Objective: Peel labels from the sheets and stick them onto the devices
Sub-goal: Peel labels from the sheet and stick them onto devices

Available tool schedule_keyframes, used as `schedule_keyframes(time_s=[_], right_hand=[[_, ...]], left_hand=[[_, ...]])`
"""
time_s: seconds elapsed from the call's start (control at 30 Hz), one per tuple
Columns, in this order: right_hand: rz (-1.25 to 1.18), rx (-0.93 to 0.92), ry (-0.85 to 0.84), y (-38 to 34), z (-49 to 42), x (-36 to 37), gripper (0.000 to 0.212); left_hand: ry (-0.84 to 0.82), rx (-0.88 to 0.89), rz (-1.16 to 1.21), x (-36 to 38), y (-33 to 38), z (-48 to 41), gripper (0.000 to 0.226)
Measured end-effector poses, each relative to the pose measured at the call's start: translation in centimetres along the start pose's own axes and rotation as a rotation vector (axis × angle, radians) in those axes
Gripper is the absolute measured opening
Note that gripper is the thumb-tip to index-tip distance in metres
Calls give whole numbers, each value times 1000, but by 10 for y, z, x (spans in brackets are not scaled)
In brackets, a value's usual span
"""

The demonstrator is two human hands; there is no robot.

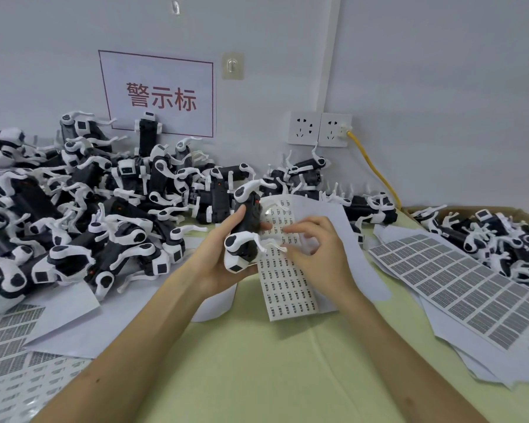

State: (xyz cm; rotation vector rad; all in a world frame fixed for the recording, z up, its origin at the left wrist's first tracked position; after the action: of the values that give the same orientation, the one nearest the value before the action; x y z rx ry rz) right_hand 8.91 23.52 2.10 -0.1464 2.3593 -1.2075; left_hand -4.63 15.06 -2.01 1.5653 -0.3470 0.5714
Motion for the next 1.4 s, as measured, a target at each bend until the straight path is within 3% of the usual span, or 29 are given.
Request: schedule_keyframes(time_s=[0.53, 0.87, 1.4], right_hand=[[14, -85, 149, 0, 1, -14, 17], [-1, -17, 156, 9, 0, -13, 16], [16, -72, 125, 2, 1, -9, 19]], left_hand=[[-30, 28, -106, 14, -3, 3, 43], [-27, 43, -102, 20, -2, 4, 43], [36, 46, -13, 12, 0, 2, 44]])
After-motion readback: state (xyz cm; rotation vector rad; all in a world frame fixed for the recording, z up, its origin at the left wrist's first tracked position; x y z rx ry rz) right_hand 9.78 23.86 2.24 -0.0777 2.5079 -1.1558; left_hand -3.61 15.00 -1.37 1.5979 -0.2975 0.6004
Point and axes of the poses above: each hand's wrist, its own z-axis away from the middle knuckle, its own x-axis out of the palm, y = z × x, the point moved 10 cm from there along -z, towards the middle knuckle, and after that the axes turned 3 degrees about x, right-handed, at the moved point
